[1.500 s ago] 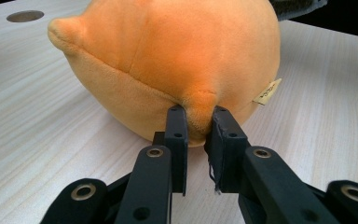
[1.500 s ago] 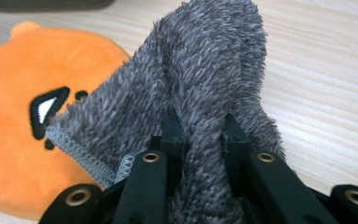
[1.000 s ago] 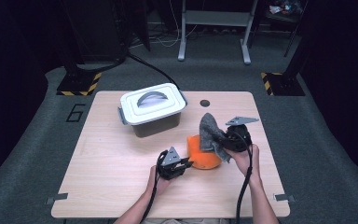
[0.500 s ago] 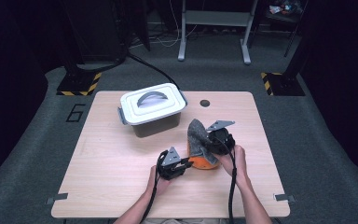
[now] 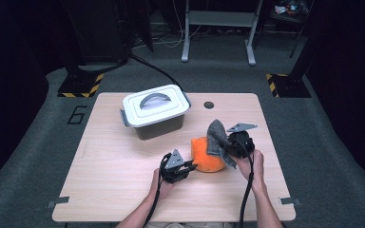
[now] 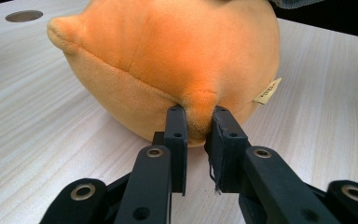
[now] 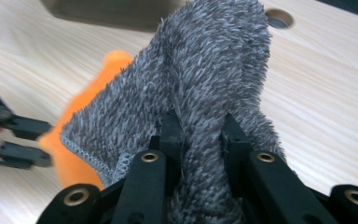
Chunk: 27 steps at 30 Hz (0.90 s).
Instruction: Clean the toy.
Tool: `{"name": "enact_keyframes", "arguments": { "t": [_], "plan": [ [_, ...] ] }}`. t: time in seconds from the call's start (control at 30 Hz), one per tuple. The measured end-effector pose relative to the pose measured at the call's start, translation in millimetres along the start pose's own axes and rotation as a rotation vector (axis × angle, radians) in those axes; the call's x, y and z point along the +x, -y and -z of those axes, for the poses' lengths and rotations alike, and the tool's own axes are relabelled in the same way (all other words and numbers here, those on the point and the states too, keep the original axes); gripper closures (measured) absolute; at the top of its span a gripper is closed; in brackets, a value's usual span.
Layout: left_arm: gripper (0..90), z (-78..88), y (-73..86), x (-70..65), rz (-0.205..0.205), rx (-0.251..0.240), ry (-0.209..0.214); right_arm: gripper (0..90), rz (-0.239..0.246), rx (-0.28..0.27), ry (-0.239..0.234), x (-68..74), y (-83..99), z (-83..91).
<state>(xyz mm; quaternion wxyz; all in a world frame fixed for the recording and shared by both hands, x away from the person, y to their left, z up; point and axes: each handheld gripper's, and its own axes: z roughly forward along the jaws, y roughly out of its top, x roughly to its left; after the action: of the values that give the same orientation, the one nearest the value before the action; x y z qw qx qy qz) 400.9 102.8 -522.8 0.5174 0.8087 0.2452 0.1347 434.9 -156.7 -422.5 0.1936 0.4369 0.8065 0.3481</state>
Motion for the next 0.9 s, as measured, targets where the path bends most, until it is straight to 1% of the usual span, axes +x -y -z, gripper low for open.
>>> {"name": "enact_keyframes", "arguments": {
  "t": [0.03,0.07,0.1,0.13,0.17,0.27,0.3,0.33,0.4,0.47,0.5,0.53,0.6,0.67,0.7,0.73,0.77,0.8,0.83,0.87,0.9],
  "plan": [
    [78.1,0.1,-0.1,0.0,-0.005,0.001,-0.001,75.4,0.004,0.000,0.000,-6.8,5.1,0.6],
    [78.1,0.0,-0.2,0.1,-0.009,0.002,-0.001,75.4,0.004,0.000,0.000,-6.8,5.1,0.6],
    [78.1,-0.2,-0.1,-0.2,-0.007,0.001,0.000,75.5,-0.023,0.004,-0.002,-8.8,7.9,0.9],
    [78.1,-0.2,-0.1,-0.3,-0.006,0.001,0.000,75.5,-0.026,0.002,-0.004,-11.3,9.9,0.8],
    [78.1,-0.2,-0.1,-0.2,-0.007,0.001,0.000,75.4,-0.042,0.003,-0.005,-12.1,11.0,0.7],
    [78.1,0.1,-0.2,0.1,-0.011,0.001,-0.001,75.4,-0.046,-0.003,-0.006,-20.9,16.1,-0.1],
    [78.1,0.4,-0.3,0.2,-0.008,0.005,0.008,75.5,-0.054,-0.004,-0.005,-22.7,17.6,-0.5],
    [78.1,0.4,-0.3,0.1,-0.008,0.004,0.006,75.5,-0.068,0.003,-0.004,-23.7,18.8,0.0],
    [78.2,0.4,-0.3,0.1,-0.009,0.004,0.005,75.5,-0.075,-0.002,0.004,-28.1,22.4,-0.5],
    [78.1,0.4,-0.2,0.0,-0.007,0.004,0.007,75.5,-0.083,0.007,0.016,-32.0,26.1,-1.2],
    [78.1,0.4,-0.2,0.1,-0.008,0.004,0.005,75.5,-0.107,0.016,0.024,-34.2,29.2,-2.8],
    [78.1,0.4,-0.2,0.0,-0.008,0.005,0.006,75.5,-0.107,0.016,0.024,-34.2,29.2,-2.8],
    [78.1,0.3,-0.1,-0.2,-0.004,0.004,0.004,75.5,-0.113,0.033,0.035,-39.1,34.2,-5.8],
    [78.1,0.4,-0.1,0.0,-0.003,0.004,0.003,75.5,-0.136,0.047,0.037,-40.7,37.4,-7.5],
    [78.0,0.4,-0.1,-0.1,-0.003,0.004,0.003,75.5,-0.132,0.052,0.047,-44.7,41.4,-9.8],
    [78.0,0.4,-0.1,0.0,-0.003,0.004,0.003,75.5,-0.132,0.052,0.047,-44.7,41.4,-9.8],
    [78.0,0.5,-0.1,0.0,-0.003,0.004,0.002,75.5,-0.146,0.056,0.045,-44.9,42.7,-9.1],
    [78.0,0.5,-0.1,0.0,-0.001,0.004,0.001,75.5,-0.139,0.052,0.051,-46.3,43.8,-7.7],
    [78.0,0.6,-0.1,0.1,0.000,0.004,0.001,75.5,-0.145,0.049,0.056,-46.5,44.2,-5.0],
    [77.9,0.6,-0.1,0.0,-0.001,0.003,-0.001,75.6,-0.136,0.036,0.060,-47.6,44.6,-1.6],
    [77.9,0.7,-0.1,0.0,0.000,0.003,-0.002,75.6,-0.138,0.029,0.061,-47.5,44.1,3.0]
  ]
}}
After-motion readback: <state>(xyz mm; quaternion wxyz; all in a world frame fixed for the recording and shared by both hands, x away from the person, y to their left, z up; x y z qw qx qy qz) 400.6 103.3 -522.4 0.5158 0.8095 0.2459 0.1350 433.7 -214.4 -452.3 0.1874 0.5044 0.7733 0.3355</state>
